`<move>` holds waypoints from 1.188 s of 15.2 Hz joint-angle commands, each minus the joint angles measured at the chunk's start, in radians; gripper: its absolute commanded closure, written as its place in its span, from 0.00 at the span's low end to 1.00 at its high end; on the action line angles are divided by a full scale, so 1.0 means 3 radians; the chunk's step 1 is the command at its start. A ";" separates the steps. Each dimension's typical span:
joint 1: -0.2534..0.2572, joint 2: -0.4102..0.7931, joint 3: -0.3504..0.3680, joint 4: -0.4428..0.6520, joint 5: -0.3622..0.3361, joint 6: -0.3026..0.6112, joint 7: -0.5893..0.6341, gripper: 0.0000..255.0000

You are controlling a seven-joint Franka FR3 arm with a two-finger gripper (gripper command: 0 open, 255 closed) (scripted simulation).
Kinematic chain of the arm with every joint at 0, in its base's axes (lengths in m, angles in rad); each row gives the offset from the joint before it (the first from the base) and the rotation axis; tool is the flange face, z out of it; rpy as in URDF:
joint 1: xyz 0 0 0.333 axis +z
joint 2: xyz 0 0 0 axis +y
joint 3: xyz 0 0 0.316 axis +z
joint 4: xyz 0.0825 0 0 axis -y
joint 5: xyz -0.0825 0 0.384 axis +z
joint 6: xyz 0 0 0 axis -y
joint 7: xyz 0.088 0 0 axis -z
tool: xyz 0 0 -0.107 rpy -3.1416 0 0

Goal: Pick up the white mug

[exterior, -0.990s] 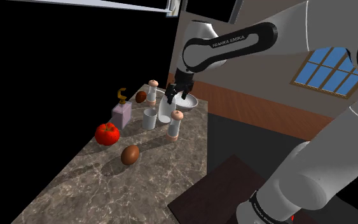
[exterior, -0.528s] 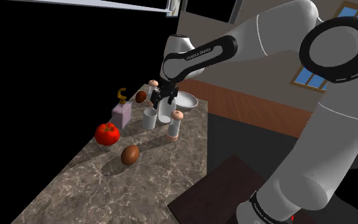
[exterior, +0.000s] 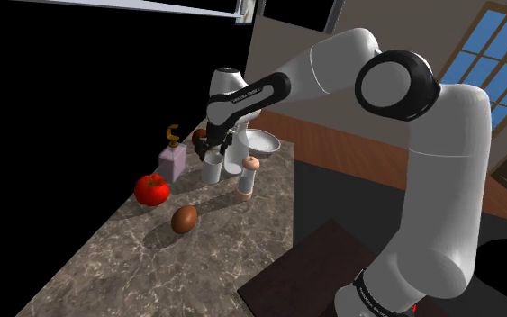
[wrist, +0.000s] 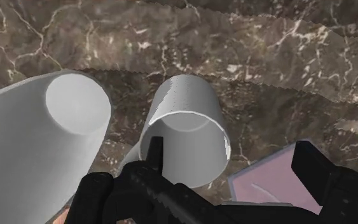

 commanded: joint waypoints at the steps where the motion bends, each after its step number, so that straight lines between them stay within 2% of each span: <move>1: 0.0027 0.0275 -0.0010 0.0291 -0.0015 -0.0024 0.0030 0.00; 3: 0.0044 0.0434 -0.0017 0.0461 -0.0022 -0.0038 0.0045 0.00; 12: 0.0055 0.0651 -0.0035 0.0449 -0.0047 0.0190 0.0068 0.00; 13: 0.0054 0.0651 -0.0035 0.0449 -0.0047 0.0191 0.0067 1.00; 18: 0.0054 0.0652 -0.0035 0.0448 -0.0046 0.0192 0.0067 1.00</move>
